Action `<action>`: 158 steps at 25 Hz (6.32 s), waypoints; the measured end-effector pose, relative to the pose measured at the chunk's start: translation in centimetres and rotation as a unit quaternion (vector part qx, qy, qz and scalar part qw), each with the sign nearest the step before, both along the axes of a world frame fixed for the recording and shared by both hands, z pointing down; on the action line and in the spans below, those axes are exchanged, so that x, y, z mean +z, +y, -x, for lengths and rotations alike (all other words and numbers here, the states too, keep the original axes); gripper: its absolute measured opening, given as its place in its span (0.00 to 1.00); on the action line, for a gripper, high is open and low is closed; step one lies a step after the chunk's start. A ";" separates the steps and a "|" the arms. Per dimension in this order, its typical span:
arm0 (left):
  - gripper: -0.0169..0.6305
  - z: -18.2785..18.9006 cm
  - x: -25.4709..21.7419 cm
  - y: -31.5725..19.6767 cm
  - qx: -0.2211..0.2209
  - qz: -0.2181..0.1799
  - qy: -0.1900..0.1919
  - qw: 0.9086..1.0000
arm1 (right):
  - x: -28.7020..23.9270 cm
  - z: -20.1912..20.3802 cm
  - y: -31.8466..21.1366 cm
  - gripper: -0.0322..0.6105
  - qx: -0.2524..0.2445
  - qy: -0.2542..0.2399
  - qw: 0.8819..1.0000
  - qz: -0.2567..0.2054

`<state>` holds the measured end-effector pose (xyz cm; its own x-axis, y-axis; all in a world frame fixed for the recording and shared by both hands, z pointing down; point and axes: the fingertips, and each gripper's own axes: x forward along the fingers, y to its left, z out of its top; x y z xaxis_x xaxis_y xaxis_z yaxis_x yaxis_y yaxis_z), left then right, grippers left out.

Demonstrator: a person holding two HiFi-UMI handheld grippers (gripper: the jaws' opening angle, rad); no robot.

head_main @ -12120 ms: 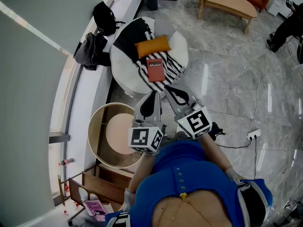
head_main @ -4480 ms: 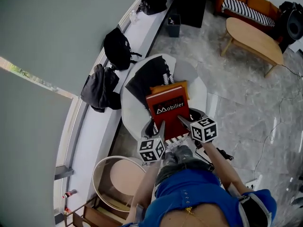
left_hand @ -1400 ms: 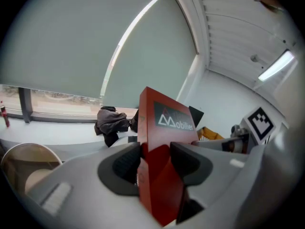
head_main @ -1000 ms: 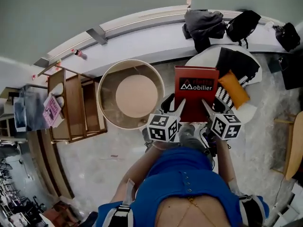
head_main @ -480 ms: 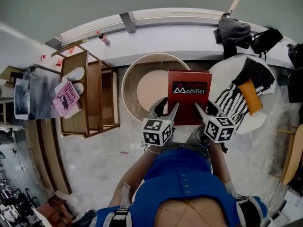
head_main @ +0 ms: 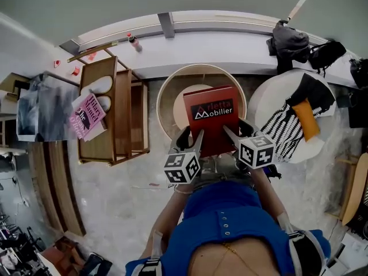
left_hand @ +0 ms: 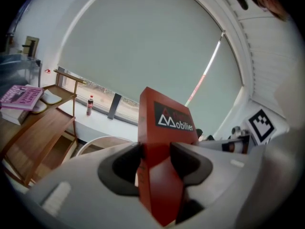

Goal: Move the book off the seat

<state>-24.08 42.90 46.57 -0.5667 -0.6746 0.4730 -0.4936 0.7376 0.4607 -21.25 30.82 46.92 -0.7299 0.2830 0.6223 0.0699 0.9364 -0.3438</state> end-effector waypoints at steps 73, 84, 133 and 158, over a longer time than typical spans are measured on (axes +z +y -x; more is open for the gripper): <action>0.32 6.5 20.6 -4.5 -0.063 0.059 0.104 0.991 | 21.2 8.0 -4.8 0.42 -0.063 0.112 0.991 0.038; 0.32 7.0 37.4 -4.4 -0.053 0.074 0.163 0.982 | 37.9 8.3 -4.7 0.42 -0.055 0.157 0.985 0.042; 0.32 4.6 47.5 -3.5 -0.046 0.107 0.244 0.963 | 48.1 5.5 -3.7 0.42 -0.059 0.244 0.966 0.058; 0.34 4.7 46.7 -2.6 -0.066 0.132 0.237 0.960 | 47.0 5.4 -5.0 0.48 -0.044 0.240 0.968 0.054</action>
<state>-28.79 40.27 93.26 -0.3185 -0.4324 0.8435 -0.1684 0.9015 0.3986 -26.64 25.85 93.89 -0.3339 0.4133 0.8472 -0.0453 0.8907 -0.4523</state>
